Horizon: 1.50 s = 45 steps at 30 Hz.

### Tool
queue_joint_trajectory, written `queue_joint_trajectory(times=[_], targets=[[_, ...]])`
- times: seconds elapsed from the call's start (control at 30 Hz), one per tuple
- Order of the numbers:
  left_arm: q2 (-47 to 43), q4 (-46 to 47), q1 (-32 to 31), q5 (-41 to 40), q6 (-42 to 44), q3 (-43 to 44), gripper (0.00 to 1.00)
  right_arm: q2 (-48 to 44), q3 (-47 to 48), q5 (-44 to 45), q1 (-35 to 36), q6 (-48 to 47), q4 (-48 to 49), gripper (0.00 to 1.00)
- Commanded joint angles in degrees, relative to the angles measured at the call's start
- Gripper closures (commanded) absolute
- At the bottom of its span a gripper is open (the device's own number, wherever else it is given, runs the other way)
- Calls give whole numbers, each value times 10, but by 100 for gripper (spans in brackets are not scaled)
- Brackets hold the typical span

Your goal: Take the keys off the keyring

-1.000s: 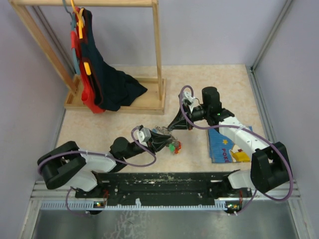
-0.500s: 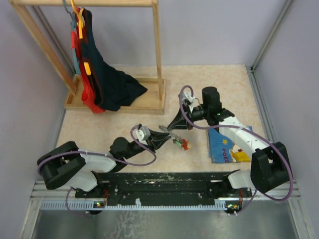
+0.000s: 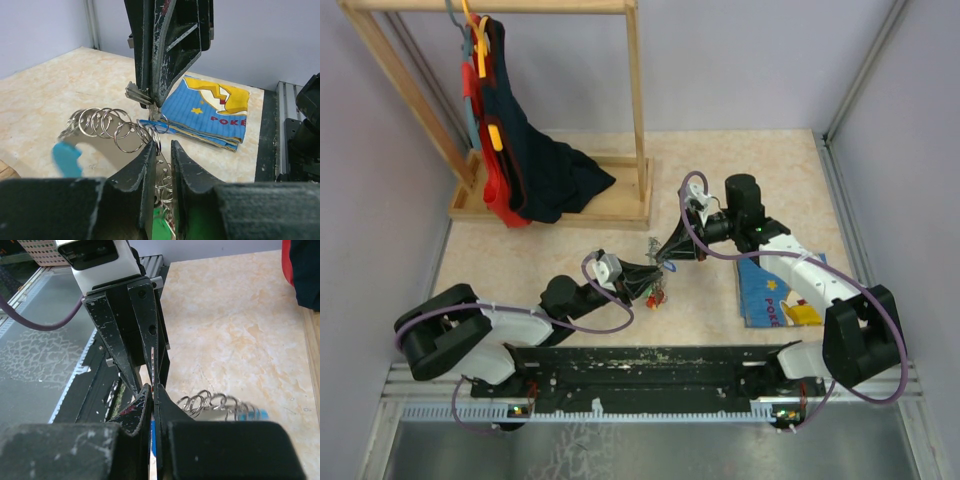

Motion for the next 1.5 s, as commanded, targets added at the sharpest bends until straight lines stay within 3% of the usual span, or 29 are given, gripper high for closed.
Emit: queue_joint_trajectory(times=[0.0,0.67,0.83,0.97,1.1,1.3,1.47], targets=[[1,16,-3,-7,9,12,76,-15,28,-23,-5,8,40,100],[8,13,-3,-6,16,22,82,-15,19,-32,-5,37,76,100],[6,12,-3,-4,19,22,87,-15,18,-31,-5,37,77,100],[1,8,-2,0,24,21,99,-15,18,-30,-5,36,77,100],[-13,-5,-2,3,32,17,100,-15,19,-30,-5,31,71,100],[-64,-97,0,16,57,26,100,-16,26,-39,-5,9,45,100],[-113,-275,11,66,91,79,100,-16,28,-60,-5,20,57,100]])
